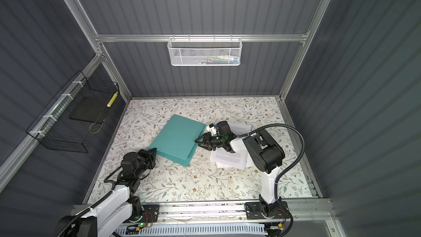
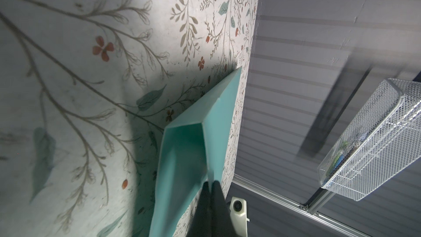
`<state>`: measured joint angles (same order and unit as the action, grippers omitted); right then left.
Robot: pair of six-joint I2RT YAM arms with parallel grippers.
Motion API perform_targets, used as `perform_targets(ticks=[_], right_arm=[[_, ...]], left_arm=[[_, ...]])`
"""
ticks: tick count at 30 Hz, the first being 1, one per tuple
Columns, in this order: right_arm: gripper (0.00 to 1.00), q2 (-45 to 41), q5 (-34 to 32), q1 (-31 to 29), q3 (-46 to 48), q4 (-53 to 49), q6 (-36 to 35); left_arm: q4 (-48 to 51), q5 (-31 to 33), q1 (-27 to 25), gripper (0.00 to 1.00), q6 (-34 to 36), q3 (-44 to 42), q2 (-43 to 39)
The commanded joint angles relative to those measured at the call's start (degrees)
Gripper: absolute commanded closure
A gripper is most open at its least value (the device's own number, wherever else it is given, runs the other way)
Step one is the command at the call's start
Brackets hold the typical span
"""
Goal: Put the files into the folder
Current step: 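Reach the right gripper to the folder's far edge and pinch the top cover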
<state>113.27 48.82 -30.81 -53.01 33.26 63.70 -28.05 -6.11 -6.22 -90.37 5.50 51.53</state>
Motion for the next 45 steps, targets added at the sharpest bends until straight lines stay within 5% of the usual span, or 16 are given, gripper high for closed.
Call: perform_targets(ticks=[1,21,45], right_arm=[[0.56,2.20,1.28,-0.29,-2.47,2.78,2.36],[0.67,8.32,0.58,-0.51,-6.92,3.60,4.74],[0.63,7.92,-0.21,-0.61,-4.67,5.29,5.29]], left_arm=[[-2.38,-0.94,-0.29,1.00,-0.87,-0.66,-0.47],[-4.55,-2.13,-0.29,1.00,-0.01,-1.10,1.34],[-4.18,-3.75,-0.37,1.00,2.29,-0.14,2.13]])
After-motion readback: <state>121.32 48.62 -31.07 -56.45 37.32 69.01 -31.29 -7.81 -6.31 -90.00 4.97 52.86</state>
